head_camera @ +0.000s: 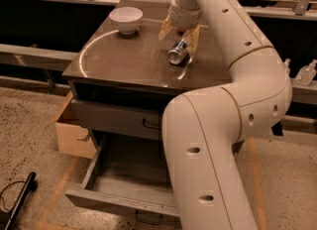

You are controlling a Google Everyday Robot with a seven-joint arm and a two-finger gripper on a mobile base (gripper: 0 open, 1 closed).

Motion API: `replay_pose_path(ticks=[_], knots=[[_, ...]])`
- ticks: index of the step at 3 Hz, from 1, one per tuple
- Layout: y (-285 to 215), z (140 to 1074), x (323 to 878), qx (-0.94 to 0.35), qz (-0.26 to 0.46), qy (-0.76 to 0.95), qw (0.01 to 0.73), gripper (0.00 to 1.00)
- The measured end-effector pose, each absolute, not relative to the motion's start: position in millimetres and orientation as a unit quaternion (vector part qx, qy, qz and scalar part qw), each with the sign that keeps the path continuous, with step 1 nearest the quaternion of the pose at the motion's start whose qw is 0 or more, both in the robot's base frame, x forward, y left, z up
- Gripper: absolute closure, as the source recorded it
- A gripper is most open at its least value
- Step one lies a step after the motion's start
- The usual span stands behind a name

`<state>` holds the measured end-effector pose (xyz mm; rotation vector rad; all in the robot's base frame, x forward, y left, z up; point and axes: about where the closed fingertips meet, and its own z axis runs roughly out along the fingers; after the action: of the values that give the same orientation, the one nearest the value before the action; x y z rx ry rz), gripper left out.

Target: Place redbull can into middle drawer

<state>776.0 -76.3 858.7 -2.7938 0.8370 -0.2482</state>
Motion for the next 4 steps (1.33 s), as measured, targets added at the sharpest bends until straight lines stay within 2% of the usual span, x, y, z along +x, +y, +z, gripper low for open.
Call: replay_pose_path(ticks=[3,4], knots=[[-94,893,757,-0.939,-0.092,0.309,0.116,0.99],[-107,937,737,-0.912,-0.114,0.356,0.167,1.00]])
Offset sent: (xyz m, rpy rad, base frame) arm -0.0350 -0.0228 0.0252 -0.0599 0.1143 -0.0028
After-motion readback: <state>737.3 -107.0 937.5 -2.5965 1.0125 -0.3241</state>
